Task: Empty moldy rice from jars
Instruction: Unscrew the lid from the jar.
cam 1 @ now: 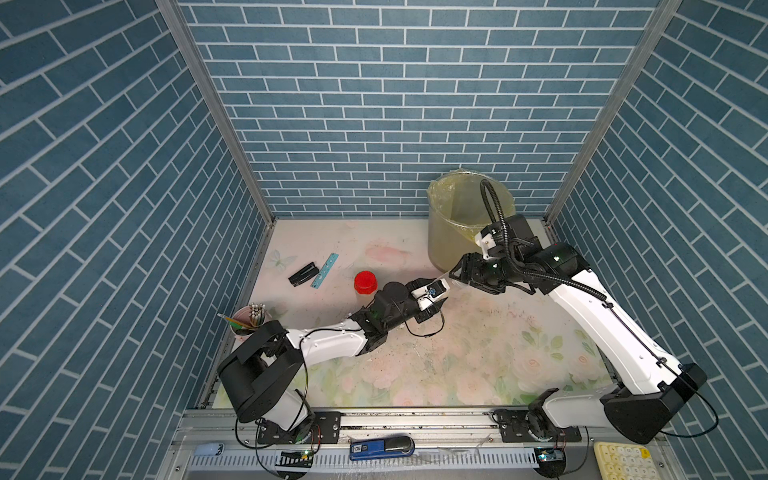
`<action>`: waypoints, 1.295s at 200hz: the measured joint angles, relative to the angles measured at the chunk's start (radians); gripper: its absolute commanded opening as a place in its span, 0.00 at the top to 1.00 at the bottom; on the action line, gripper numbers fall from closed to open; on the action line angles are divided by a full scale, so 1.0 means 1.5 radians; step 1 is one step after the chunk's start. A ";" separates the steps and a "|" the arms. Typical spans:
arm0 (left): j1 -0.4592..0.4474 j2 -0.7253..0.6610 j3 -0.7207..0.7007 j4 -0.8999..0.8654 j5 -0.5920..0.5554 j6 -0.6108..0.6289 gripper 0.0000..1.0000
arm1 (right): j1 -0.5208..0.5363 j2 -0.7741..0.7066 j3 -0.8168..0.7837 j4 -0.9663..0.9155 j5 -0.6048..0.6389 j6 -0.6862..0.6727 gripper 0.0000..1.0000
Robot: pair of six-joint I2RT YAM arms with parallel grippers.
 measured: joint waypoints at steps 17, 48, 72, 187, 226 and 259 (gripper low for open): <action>0.000 0.002 0.000 0.001 0.000 0.000 0.67 | 0.000 0.003 0.000 -0.001 -0.001 -0.001 0.46; 0.001 0.002 0.000 0.001 -0.001 0.000 0.68 | 0.000 0.004 0.001 -0.003 -0.002 -0.018 0.74; 0.006 0.001 -0.009 0.020 0.012 -0.008 0.69 | -0.002 0.008 0.012 -0.013 -0.026 -0.103 0.80; 0.058 -0.007 -0.034 0.141 0.200 -0.147 0.75 | -0.028 0.028 0.107 -0.069 -0.145 -0.678 0.90; 0.058 -0.005 -0.034 0.140 0.217 -0.160 0.78 | -0.051 0.039 0.115 -0.093 -0.189 -0.772 0.94; 0.057 -0.003 -0.034 0.128 0.222 -0.160 0.79 | -0.070 0.051 0.115 -0.113 -0.218 -0.829 0.92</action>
